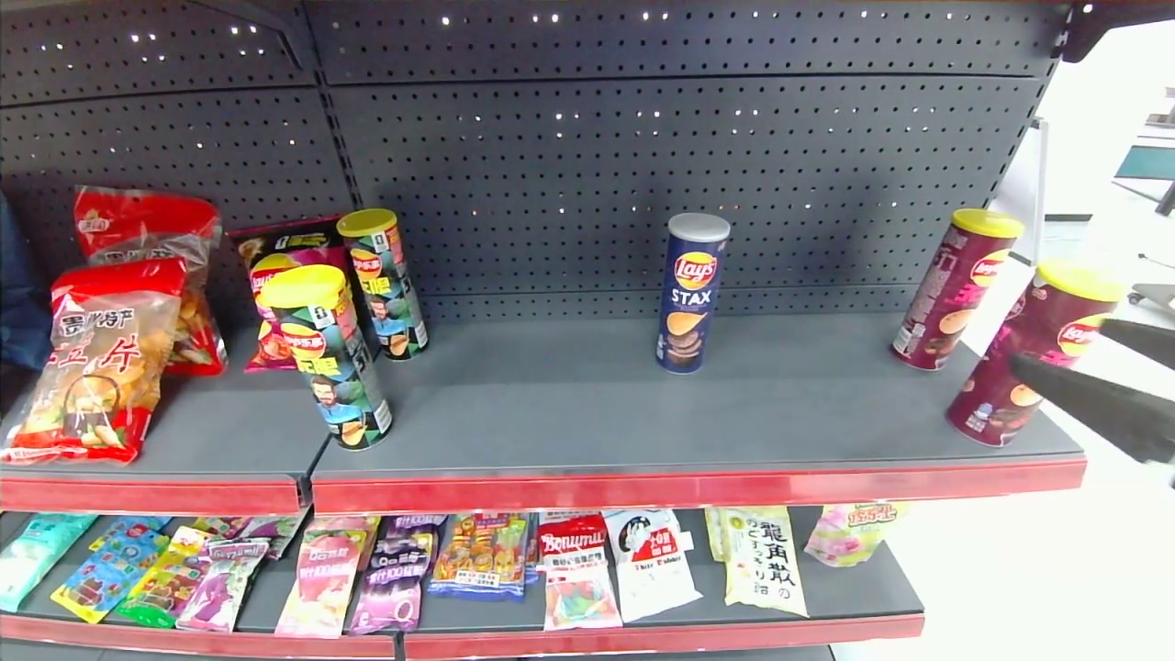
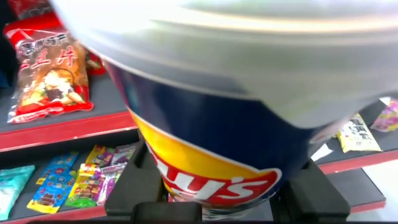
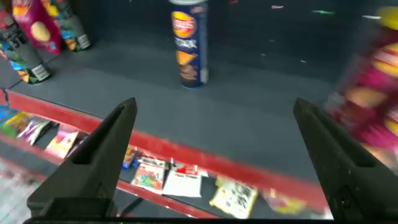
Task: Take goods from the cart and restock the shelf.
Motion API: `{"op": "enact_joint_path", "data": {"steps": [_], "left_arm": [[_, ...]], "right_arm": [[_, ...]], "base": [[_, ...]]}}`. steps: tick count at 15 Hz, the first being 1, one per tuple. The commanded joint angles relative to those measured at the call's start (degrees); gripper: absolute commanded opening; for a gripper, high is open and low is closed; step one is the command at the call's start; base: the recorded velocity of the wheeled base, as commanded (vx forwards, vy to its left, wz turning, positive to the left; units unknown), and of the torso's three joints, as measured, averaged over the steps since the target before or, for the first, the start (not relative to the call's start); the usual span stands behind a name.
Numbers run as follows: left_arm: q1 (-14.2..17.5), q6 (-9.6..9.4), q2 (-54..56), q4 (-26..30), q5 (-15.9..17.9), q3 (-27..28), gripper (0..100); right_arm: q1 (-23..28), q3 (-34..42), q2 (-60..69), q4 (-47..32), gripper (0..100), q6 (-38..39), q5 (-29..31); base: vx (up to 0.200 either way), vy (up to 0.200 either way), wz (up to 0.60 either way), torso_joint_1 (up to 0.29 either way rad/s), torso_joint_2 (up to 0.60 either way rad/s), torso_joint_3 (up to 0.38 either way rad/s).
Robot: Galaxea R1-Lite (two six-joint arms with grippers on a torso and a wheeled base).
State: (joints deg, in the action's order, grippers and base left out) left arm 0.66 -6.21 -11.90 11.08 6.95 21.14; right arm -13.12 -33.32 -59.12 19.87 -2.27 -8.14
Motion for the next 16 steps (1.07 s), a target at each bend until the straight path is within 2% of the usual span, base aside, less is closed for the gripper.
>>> {"op": "enact_joint_path", "data": {"steps": [1,6,9,13,16], "left_arm": [[0.04,0.05,-0.23,-0.01,-0.44,0.39,0],[0.04,-0.04,-0.32,-0.01,-0.62,0.66,0],[0.04,-0.04,-0.49,-0.01,-0.62,0.57,0],[0.04,-0.04,-0.49,-0.01,-0.62,0.57,0],[0.04,-0.04,-0.32,-0.01,-0.62,0.31,0]], "right_arm": [[-9.65,-13.53,-32.28,12.56,100,-1.69,-1.44],[-10.35,-26.71,-45.20,12.65,100,-1.60,0.67],[-12.11,-27.77,-48.10,12.65,100,-1.69,1.02],[-10.88,-28.03,-50.04,12.74,100,-1.51,3.40],[-10.35,-33.22,-54.96,13.62,100,-1.25,5.51]], "base": [[0.000,0.000,0.00,0.000,0.00,0.000],[0.000,0.000,0.00,0.000,0.00,0.000],[0.000,0.000,0.00,0.000,0.00,0.000],[0.000,0.000,0.00,0.000,0.00,0.000],[0.000,0.000,0.00,0.000,0.00,0.000]]}}
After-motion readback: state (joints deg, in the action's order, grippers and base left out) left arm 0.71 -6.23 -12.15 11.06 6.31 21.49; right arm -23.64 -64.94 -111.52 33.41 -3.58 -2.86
